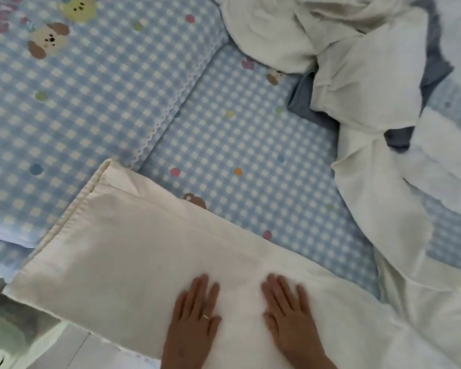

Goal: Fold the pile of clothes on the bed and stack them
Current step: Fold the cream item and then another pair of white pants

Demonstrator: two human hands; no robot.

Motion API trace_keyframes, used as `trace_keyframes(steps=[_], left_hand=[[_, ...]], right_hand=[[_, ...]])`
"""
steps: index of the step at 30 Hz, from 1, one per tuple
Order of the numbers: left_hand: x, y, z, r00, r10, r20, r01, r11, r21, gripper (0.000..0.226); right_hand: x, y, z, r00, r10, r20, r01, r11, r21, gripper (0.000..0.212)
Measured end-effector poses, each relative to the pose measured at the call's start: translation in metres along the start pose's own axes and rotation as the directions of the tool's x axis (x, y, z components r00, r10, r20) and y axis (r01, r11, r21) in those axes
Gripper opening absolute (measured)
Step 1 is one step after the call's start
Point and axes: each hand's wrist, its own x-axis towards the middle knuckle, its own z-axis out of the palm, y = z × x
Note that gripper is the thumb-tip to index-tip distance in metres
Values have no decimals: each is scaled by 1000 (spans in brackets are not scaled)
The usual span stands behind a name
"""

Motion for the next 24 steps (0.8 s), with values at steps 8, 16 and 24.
trace_keyframes(steps=[8, 16, 24], left_hand=[[5, 31, 1, 994, -102, 42, 103, 995, -14, 55], [144, 208, -15, 926, 375, -45, -368, 923, 114, 61], [257, 328, 9, 695, 682, 227, -714, 619, 327, 85]], right_hand=[[-109, 141, -21, 957, 288, -43, -287, 958, 18, 53], [-111, 275, -66, 721, 655, -226, -640, 755, 146, 56], [-140, 386, -63, 689, 724, 37, -725, 689, 24, 60]])
